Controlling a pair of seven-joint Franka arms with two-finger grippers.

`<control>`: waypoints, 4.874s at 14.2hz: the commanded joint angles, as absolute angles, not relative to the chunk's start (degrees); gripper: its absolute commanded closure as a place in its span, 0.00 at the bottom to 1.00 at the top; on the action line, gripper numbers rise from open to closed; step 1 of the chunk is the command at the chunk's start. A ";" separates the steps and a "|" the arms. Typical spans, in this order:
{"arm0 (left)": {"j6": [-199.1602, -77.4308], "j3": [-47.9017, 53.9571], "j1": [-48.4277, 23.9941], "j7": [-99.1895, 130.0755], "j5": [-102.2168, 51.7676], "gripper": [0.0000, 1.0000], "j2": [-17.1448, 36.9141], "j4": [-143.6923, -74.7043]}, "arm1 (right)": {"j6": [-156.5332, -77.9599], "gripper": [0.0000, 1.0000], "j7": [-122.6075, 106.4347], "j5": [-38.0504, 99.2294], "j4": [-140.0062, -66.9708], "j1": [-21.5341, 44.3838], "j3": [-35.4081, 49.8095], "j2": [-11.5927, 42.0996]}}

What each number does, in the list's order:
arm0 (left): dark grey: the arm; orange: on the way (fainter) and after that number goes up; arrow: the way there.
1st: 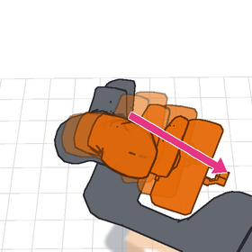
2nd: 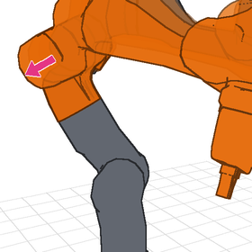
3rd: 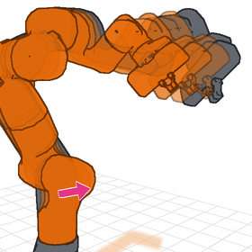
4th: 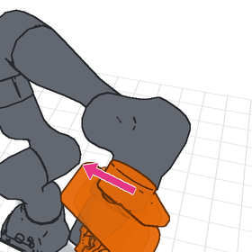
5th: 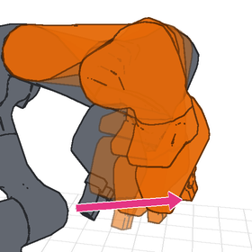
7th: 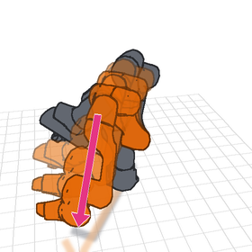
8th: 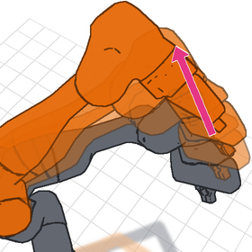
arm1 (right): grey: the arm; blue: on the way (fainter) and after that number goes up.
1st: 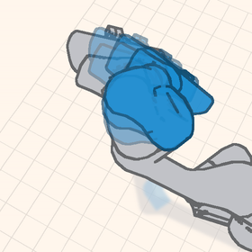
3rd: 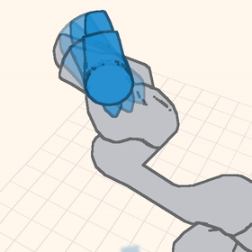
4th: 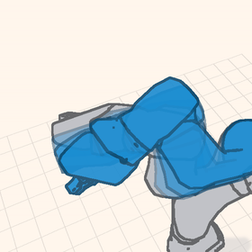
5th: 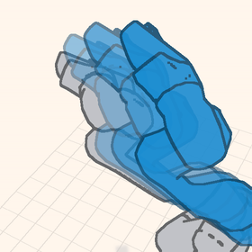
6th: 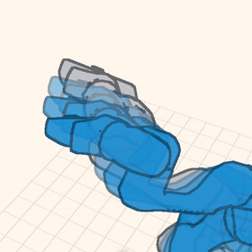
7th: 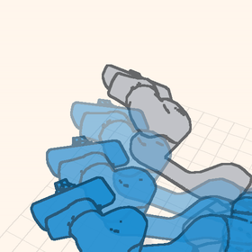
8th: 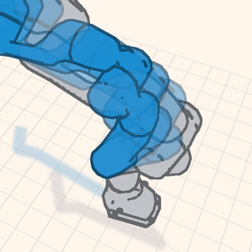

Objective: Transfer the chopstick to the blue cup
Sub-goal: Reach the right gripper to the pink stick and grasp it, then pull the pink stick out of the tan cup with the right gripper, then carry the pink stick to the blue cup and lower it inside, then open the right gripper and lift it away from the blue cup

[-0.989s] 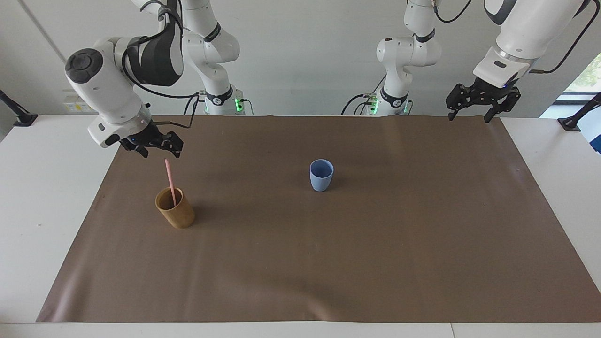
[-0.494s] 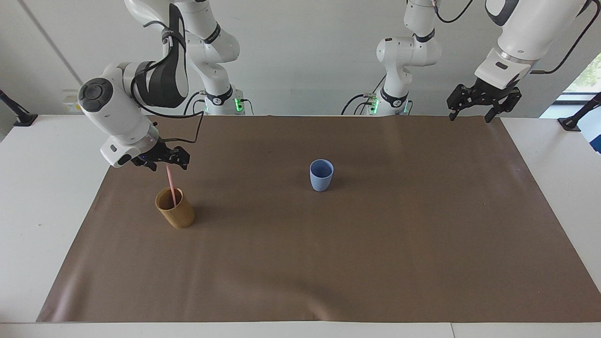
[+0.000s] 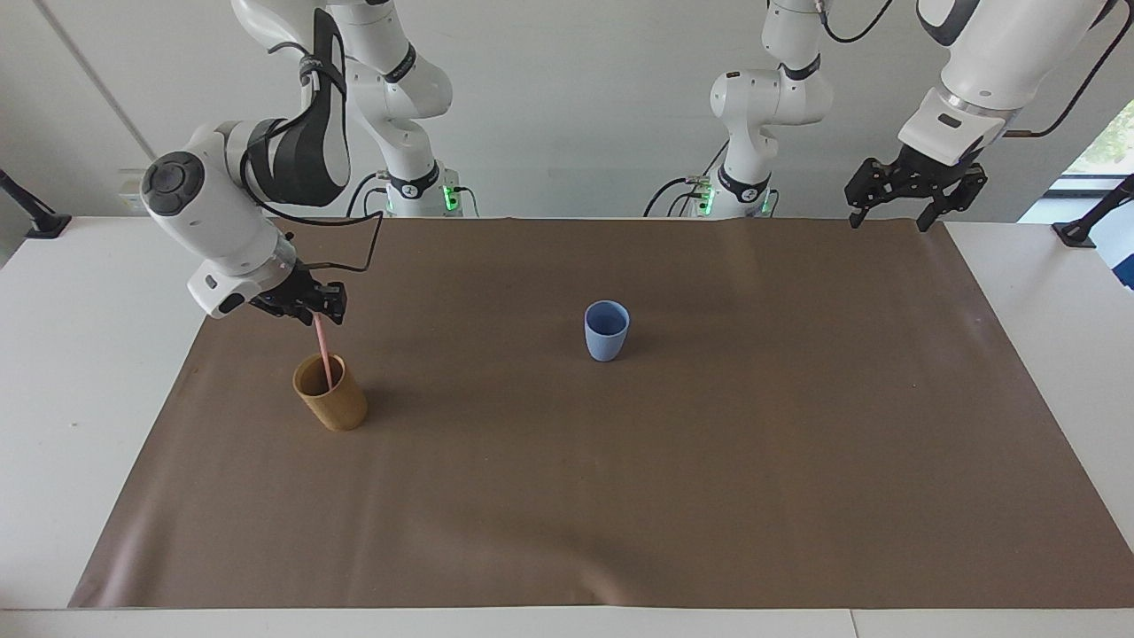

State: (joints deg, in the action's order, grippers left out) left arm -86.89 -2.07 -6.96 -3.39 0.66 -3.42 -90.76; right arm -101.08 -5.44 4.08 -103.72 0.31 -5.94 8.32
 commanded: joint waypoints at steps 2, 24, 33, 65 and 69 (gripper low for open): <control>-86.13 -1.58 -5.98 -2.99 0.00 0.00 -1.06 -87.36 | -101.07 1.00 -6.33 5.36 -103.97 -0.44 -5.71 8.17; -84.11 -1.49 -3.25 -2.99 -0.88 0.00 -2.73 -89.12 | -77.16 1.00 20.26 12.55 -89.21 0.26 2.19 1.14; -83.67 -1.49 -3.16 -2.99 -0.88 0.00 -2.72 -89.03 | -93.40 1.00 54.03 27.75 -93.16 14.84 5.36 1.05; -83.67 -1.49 -3.25 -3.08 -0.88 0.00 -2.72 -89.03 | -112.50 0.00 61.88 24.65 -98.44 22.95 4.92 8.70; -83.67 -1.49 -3.52 -3.08 -0.88 0.00 -2.72 -89.03 | -112.33 0.00 50.14 11.81 -97.56 19.35 4.75 7.04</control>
